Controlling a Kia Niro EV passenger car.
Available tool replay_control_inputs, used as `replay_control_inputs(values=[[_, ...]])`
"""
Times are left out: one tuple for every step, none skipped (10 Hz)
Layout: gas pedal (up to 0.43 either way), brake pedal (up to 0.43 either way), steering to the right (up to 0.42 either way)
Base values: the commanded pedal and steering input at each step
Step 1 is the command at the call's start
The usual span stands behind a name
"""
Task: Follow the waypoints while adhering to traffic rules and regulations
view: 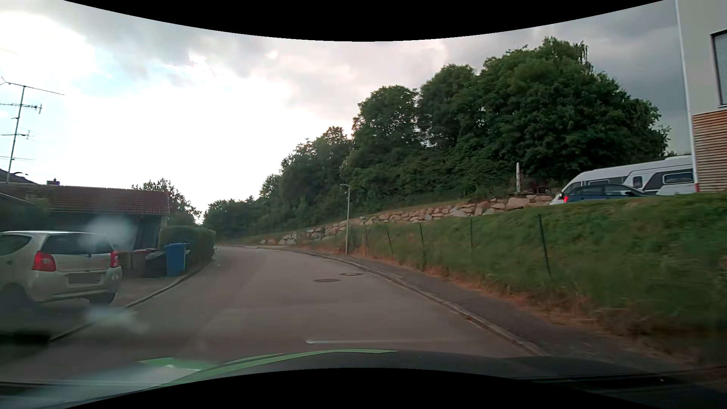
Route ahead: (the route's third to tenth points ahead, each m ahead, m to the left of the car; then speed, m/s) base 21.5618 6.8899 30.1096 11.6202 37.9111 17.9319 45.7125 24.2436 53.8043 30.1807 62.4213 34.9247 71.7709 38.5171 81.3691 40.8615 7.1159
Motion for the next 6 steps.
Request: replay_control_inputs(values=[[0.150, 0.000, -0.105], [0.150, 0.000, -0.105], [0.150, 0.000, -0.101], [0.150, 0.000, -0.094], [0.150, 0.000, -0.084], [0.150, 0.000, -0.078]])
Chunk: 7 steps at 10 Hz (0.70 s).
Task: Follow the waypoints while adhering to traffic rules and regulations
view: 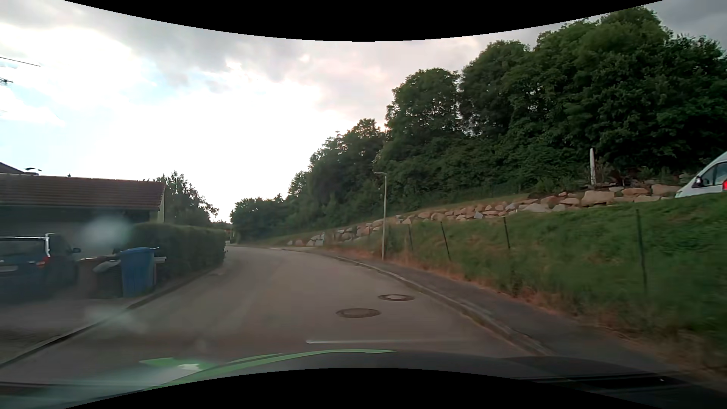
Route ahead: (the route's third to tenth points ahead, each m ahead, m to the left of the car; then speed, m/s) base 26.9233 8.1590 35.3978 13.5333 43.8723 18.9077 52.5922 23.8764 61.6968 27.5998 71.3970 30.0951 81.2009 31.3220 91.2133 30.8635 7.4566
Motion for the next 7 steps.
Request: replay_control_inputs(values=[[0.110, 0.000, -0.076], [0.098, 0.000, -0.074], [0.098, 0.000, -0.068], [0.098, 0.000, -0.066], [0.098, 0.000, -0.066], [0.098, 0.000, -0.065], [0.087, 0.000, -0.064]])
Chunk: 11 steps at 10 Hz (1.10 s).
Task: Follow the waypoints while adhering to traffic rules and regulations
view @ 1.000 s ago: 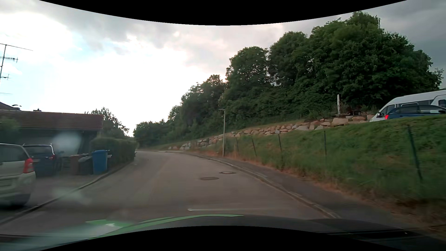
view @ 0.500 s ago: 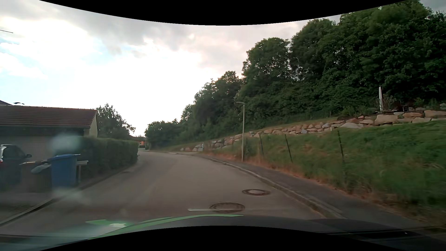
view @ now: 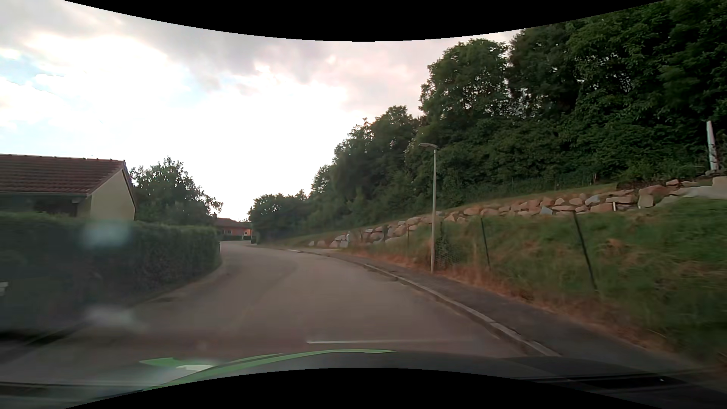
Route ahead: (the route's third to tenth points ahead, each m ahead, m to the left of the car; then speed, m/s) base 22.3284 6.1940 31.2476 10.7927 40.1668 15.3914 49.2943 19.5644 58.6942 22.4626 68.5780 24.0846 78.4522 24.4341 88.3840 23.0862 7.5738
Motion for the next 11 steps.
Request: replay_control_inputs(values=[[0.087, 0.000, -0.065], [0.079, 0.000, -0.066], [0.079, 0.000, -0.066], [0.079, 0.000, -0.067], [0.079, 0.000, -0.070], [0.079, 0.000, -0.074], [0.079, 0.000, -0.078], [0.079, 0.000, -0.082], [0.079, 0.000, -0.085], [0.079, 0.000, -0.085], [0.087, 0.000, -0.085]])
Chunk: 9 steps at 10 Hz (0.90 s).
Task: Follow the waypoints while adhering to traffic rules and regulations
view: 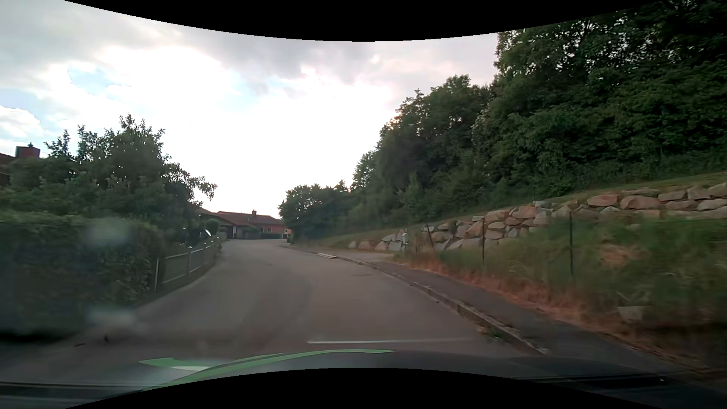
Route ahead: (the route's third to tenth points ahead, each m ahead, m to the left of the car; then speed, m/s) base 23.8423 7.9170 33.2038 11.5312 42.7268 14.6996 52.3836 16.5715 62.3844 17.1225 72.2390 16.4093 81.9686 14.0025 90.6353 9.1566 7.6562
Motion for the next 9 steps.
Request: replay_control_inputs(values=[[0.087, 0.000, -0.085], [0.087, 0.000, -0.085], [0.087, 0.000, -0.084], [0.098, 0.000, -0.084], [0.098, 0.000, -0.083], [0.098, 0.000, -0.083], [0.098, 0.000, -0.083], [0.098, 0.000, -0.082], [0.098, 0.000, -0.081]])
